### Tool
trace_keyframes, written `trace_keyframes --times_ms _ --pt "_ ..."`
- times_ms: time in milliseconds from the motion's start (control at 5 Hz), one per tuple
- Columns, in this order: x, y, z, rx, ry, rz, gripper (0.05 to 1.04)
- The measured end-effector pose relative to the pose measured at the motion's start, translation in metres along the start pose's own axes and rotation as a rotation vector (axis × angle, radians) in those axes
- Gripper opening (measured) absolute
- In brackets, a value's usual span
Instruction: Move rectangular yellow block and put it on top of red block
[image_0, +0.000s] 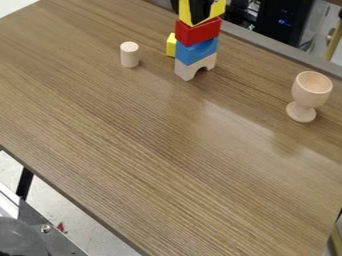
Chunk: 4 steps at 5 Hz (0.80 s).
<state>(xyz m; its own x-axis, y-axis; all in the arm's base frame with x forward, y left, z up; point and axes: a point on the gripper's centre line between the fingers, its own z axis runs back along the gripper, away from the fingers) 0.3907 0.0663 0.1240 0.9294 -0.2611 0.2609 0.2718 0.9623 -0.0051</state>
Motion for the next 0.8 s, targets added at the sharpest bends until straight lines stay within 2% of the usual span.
trace_keyframes --times_ms 200,400,600,800 --pt "0.002 0.0017 -0.0002 0.008 -0.015 -0.002 0.626" --pt "-0.0018 -0.0007 -0.0074 0.002 -0.014 0.004 0.919" --pt "-0.0041 -0.0012 -0.0101 0.004 -0.007 0.007 1.003" --pt "-0.0042 -0.0023 -0.0091 0.006 -0.007 0.007 0.999"
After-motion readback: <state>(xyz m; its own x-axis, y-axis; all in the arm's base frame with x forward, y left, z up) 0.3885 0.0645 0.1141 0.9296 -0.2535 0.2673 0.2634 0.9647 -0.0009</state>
